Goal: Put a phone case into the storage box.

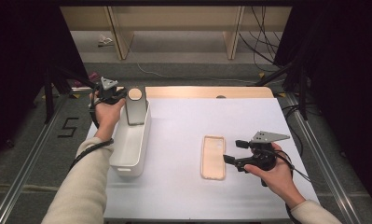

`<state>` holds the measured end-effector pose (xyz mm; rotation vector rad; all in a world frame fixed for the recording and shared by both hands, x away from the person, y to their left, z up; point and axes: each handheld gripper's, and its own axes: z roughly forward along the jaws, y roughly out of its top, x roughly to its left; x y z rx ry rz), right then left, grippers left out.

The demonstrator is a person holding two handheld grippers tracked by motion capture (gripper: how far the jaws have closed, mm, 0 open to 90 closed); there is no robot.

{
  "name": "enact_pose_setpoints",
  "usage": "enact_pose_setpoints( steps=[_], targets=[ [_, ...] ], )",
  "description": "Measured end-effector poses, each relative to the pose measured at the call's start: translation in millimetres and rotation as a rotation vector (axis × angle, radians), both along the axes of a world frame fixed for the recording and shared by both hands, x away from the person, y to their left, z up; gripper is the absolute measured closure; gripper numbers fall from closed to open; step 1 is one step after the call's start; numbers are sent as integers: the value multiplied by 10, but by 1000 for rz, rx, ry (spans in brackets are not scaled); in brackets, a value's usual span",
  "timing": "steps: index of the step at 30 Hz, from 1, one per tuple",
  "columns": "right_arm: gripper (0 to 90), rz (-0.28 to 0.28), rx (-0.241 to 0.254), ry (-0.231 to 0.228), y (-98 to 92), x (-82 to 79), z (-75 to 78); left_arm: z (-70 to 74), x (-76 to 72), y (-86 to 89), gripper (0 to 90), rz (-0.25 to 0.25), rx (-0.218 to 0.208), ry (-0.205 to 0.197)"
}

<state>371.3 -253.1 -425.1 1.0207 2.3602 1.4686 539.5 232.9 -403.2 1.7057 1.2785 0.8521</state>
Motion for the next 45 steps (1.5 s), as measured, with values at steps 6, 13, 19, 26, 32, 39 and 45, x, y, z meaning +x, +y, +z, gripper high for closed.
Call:
enact_pose_setpoints(
  steps=[6, 13, 19, 26, 32, 39, 45],
  targets=[
    [163, 0, 0, -1, -4, 1, 4, -8, 38, -1, 809, -1, 11, 9],
    [163, -1, 1, -1, -2, 1, 2, -14, 70, -10, 813, -4, 18, 12],
    [164, 1, 0, 0, -1, 1, 2, -24, 88, -22, 773, -14, 25, 16],
    [163, 2, 1, 1, 1, 0, 1, -54, 103, -15, 636, -49, 36, 30],
    [163, 5, -3, 2, 5, 2, 0, -49, 89, -1, 526, -52, 28, 37],
    [164, 0, -3, 4, -1, 4, 1, 55, -66, -14, 304, -57, 8, 32],
    [163, -2, -10, 6, 2, 12, -1, 193, -357, 20, 158, -111, -24, 32]
  ],
)
